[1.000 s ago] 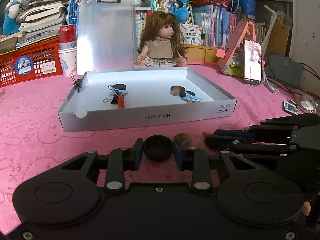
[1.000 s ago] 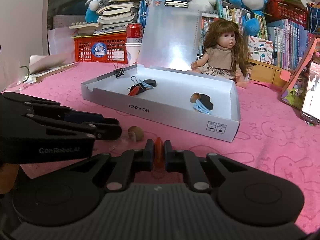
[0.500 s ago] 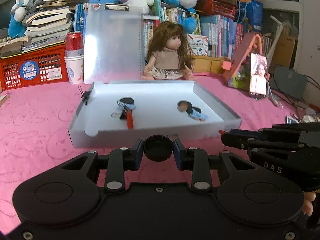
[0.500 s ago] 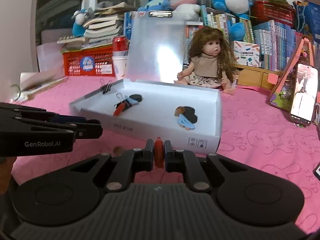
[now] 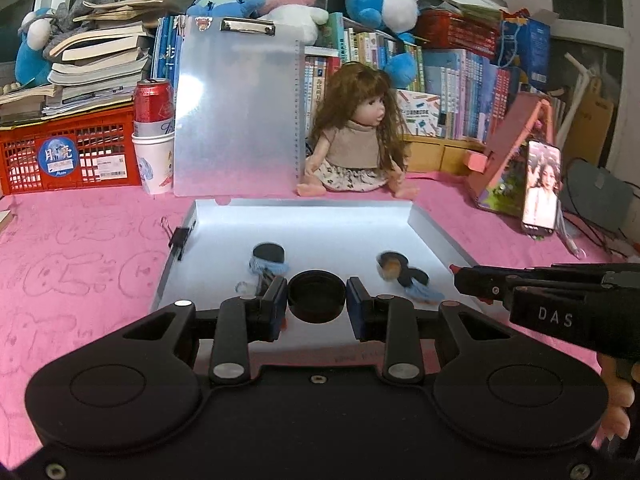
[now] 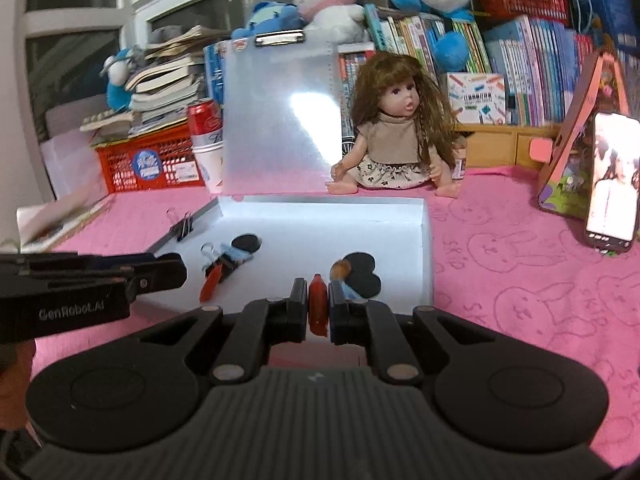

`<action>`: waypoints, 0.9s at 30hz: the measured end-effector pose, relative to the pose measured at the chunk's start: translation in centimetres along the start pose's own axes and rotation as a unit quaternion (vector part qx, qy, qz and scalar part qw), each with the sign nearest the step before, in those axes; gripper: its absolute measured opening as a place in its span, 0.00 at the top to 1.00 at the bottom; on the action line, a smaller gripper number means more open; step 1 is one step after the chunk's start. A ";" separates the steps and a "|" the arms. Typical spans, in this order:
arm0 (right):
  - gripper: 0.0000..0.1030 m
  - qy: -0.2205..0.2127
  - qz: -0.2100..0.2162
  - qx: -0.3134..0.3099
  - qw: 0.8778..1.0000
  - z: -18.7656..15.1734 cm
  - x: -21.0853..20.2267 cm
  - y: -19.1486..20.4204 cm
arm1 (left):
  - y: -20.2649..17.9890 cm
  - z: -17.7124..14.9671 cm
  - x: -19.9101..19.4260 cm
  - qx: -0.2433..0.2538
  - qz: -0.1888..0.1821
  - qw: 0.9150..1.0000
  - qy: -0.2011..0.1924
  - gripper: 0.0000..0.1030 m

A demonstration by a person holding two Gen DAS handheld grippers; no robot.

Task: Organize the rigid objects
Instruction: 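Carry the black ring and orange piece with both tools into the box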

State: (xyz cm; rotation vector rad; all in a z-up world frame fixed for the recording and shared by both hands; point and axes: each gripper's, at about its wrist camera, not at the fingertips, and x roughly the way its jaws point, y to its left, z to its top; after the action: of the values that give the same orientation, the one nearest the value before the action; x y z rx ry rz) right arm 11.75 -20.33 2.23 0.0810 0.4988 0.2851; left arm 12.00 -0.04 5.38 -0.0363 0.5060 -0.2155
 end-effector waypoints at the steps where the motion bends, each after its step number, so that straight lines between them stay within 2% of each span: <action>1: 0.87 0.003 0.000 0.008 1.000 0.4 0.4 -0.3 | 0.2 0.5 0.5 -0.004 0.000 1.000 0.003 0.70; 9: 0.87 0.033 0.004 0.090 0.995 3.8 5.2 -3.0 | 2.2 3.9 5.6 -0.044 0.003 0.999 0.031 0.70; 14: 0.87 0.056 -0.007 0.124 0.991 5.5 8.6 -4.5 | 3.8 5.4 9.0 -0.052 0.024 0.997 0.052 0.70; 20: 0.87 0.079 -0.017 0.149 0.985 6.2 11.8 -5.2 | 5.3 6.0 12.6 -0.085 0.038 0.993 0.076 0.70; 27: 0.87 0.087 -0.030 0.139 0.986 6.3 14.1 -4.8 | 5.4 5.6 15.8 -0.096 0.047 0.990 0.095 0.70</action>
State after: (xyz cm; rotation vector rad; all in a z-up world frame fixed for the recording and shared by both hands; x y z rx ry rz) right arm 27.82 -20.91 0.57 0.3152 0.7119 0.1623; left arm 29.25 1.78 2.31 -0.1818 0.7153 -0.0777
